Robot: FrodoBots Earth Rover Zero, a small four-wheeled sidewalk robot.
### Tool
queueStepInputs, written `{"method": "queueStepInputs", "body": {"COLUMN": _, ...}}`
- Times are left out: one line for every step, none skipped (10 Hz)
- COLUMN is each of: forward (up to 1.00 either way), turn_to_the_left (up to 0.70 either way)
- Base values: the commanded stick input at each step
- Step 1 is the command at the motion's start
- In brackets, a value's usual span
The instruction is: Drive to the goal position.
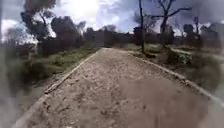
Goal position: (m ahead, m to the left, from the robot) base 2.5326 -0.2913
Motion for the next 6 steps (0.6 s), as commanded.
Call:
{"method": "queueStepInputs", "body": {"forward": 1.0, "turn_to_the_left": -0.4}}
{"method": "queueStepInputs", "body": {"forward": 1.0, "turn_to_the_left": -0.4}}
{"method": "queueStepInputs", "body": {"forward": 1.0, "turn_to_the_left": -0.4}}
{"method": "queueStepInputs", "body": {"forward": 1.0, "turn_to_the_left": -0.4}}
{"method": "queueStepInputs", "body": {"forward": 1.0, "turn_to_the_left": -0.4}}
{"method": "queueStepInputs", "body": {"forward": 1.0, "turn_to_the_left": -0.4}}
